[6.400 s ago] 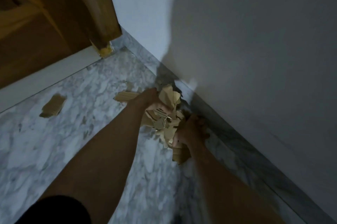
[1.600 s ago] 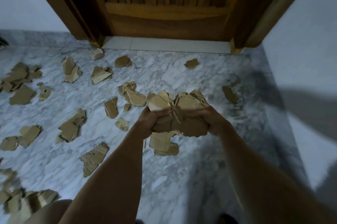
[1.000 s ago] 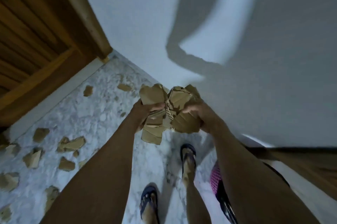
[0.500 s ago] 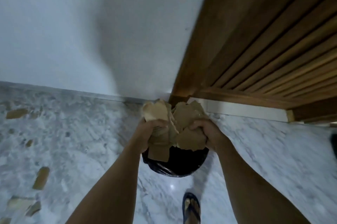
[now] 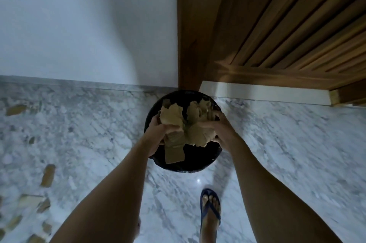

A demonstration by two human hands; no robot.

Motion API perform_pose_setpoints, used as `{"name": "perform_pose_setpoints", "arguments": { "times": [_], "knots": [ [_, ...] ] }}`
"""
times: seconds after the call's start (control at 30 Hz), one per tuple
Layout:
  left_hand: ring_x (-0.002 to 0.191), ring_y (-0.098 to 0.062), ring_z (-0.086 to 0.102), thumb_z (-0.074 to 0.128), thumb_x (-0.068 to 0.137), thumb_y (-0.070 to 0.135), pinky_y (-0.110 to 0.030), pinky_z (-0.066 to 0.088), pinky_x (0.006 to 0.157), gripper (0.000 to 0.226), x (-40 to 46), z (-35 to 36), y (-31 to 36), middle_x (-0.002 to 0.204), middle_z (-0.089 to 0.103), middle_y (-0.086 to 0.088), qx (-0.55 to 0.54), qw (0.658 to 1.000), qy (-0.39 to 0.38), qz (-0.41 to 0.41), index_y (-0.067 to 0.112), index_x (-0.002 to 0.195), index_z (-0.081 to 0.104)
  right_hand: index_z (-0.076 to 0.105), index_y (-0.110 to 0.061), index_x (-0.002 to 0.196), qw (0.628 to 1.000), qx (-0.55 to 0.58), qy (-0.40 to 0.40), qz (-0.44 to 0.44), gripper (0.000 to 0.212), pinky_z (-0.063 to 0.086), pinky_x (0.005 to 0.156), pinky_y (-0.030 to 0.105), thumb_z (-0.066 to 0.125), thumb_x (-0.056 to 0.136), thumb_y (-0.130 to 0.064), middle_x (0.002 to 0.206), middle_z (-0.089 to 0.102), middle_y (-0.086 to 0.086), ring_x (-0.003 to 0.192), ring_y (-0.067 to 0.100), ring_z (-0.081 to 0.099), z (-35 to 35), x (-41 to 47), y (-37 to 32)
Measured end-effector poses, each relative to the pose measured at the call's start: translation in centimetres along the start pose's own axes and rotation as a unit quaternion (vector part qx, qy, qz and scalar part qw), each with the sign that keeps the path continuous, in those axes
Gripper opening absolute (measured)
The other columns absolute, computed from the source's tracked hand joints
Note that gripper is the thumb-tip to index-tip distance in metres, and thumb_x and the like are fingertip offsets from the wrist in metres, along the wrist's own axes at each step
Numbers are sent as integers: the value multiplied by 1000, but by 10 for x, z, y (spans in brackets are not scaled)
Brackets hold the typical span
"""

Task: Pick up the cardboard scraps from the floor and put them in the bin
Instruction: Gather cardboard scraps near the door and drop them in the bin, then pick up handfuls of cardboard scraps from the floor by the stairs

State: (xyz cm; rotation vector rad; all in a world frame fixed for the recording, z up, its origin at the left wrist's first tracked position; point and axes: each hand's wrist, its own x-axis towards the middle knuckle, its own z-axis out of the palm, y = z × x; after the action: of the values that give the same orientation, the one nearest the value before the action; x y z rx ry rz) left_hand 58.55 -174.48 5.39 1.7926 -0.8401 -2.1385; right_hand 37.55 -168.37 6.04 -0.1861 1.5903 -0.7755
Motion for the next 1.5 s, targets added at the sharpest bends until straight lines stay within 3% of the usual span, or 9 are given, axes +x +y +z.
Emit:
{"name": "perform_pose_setpoints", "arguments": {
  "times": [0.1, 0.2, 0.4, 0.5, 0.73, 1.0, 1.07, 1.23, 1.5],
  "knots": [
    [143, -30, 31, 80, 69, 42, -56, 36, 107, 118, -2, -4, -6, 157, 26, 4, 52, 997, -27, -58, 40, 157, 2, 25, -34, 151, 999, -40, 8, 15, 111, 40, 102, 43, 87, 59, -43, 148, 40, -6, 132, 25, 44, 3, 0, 2],
    [138, -23, 35, 68, 86, 44, -50, 25, 113, 88, 1, -12, -13, 141, 44, 7, 50, 996, -38, -60, 37, 156, 15, 24, -32, 153, 998, -53, 31, 25, 100, 35, 97, 38, 78, 71, -50, 156, 32, -2, 138, 27, 39, 7, -5, -1],
    [137, -21, 40, 66, 85, 55, -41, 32, 103, 87, -3, -44, 2, 150, 41, 7, -26, 1000, -9, -8, 30, 156, 22, 27, -28, 153, 996, -84, 19, 34, 76, 34, 96, 38, 67, 89, -40, 155, 32, 2, 136, 25, 37, 53, -19, -19],
    [144, -25, 34, 60, 94, 46, -41, 33, 107, 81, -14, -83, 16, 158, 33, 0, -53, 998, 20, 16, 22, 158, 16, 31, -28, 152, 994, -110, -4, 17, 75, 36, 94, 38, 69, 88, -38, 145, 43, 0, 122, 20, 45, 110, -21, -33],
    [149, -26, 25, 64, 91, 46, -47, 30, 116, 85, -56, -276, 29, 163, 24, -6, -190, 973, 123, 42, 22, 158, 18, 29, -31, 151, 965, -231, -120, -12, 81, 37, 109, 49, 73, 84, -38, 154, 34, -1, 140, 24, 35, 338, -33, -53],
    [140, -27, 40, 68, 89, 45, -45, 40, 106, 85, -145, -532, 3, 162, 26, -6, -320, 896, 306, 38, 23, 157, 22, 30, -29, 151, 886, -390, -248, -33, 76, 43, 99, 43, 71, 86, -33, 141, 48, -1, 132, 21, 45, 638, -72, -38],
    [124, -26, 53, 69, 89, 42, -39, 45, 89, 84, -154, -572, -3, 162, 27, -7, -340, 879, 331, 39, 23, 157, 23, 30, -27, 151, 862, -426, -272, -35, 76, 44, 99, 42, 71, 87, -31, 139, 49, 1, 131, 22, 47, 692, -75, -31],
    [128, -26, 51, 72, 89, 33, -35, 41, 85, 88, -133, -630, -29, 162, 28, -10, -402, 848, 343, 23, 21, 158, 19, 36, -22, 148, 804, -512, -297, -44, 72, 49, 95, 42, 72, 87, -29, 139, 51, 9, 113, 22, 53, 797, -38, -16],
    [118, -29, 52, 74, 87, 29, -45, 42, 105, 84, -12, -667, -98, 148, 45, -17, -552, 684, 465, -103, 16, 155, 27, 50, -16, 131, 689, -653, -304, -86, 52, 51, 98, 50, 73, 86, -29, 94, 64, 4, 99, 25, 63, 889, 131, 21]
  ]
}}
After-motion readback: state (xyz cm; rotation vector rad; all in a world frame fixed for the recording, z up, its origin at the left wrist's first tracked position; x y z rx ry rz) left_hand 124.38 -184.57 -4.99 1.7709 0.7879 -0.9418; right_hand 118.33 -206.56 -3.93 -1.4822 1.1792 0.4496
